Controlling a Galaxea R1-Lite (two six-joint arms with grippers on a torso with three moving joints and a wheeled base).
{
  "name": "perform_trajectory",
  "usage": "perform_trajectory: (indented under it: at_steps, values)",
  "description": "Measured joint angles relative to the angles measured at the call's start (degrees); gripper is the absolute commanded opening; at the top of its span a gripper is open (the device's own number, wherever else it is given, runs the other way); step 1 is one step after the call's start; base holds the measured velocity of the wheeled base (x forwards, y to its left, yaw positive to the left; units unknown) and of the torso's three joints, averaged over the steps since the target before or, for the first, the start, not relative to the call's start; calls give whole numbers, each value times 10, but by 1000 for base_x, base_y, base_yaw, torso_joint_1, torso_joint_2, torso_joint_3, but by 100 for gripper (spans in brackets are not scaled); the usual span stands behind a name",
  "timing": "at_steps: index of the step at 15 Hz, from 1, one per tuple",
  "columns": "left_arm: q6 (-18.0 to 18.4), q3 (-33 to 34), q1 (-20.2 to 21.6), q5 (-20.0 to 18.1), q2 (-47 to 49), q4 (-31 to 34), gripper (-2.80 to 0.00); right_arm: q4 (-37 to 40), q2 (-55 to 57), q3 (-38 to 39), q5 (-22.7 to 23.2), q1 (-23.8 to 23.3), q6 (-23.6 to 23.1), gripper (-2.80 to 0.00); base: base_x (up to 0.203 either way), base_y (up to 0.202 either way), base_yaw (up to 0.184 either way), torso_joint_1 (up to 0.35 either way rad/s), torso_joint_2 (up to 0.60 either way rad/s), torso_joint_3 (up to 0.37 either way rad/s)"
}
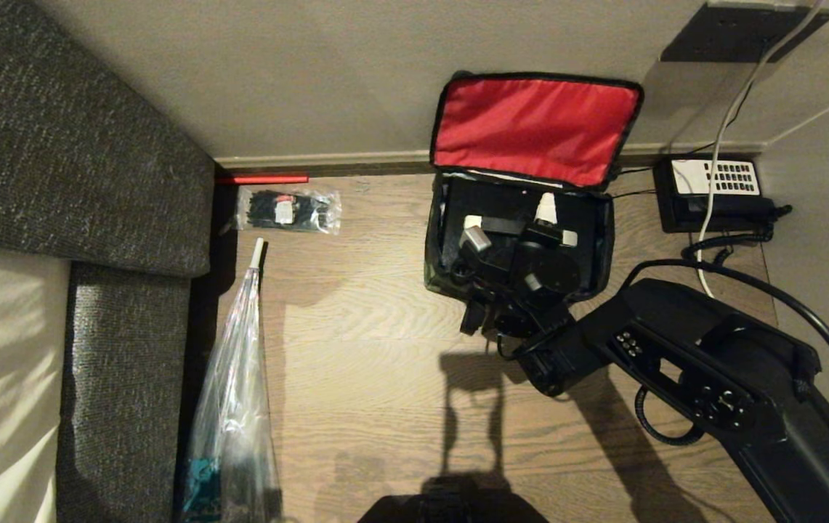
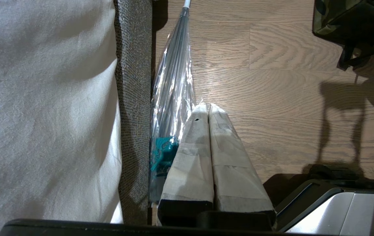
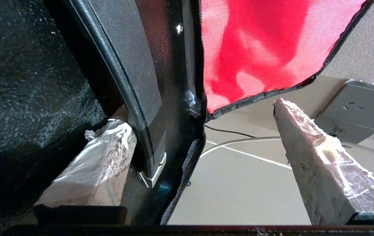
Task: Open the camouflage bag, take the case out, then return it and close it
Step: Grip the handle
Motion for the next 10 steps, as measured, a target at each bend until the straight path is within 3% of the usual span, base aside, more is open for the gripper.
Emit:
perform_trajectory:
  at_steps: [10]
  values:
    - [0, 0, 0, 0, 0, 0, -280, 3, 31, -95, 20, -18, -4, 0, 0, 0, 0, 0, 0, 0]
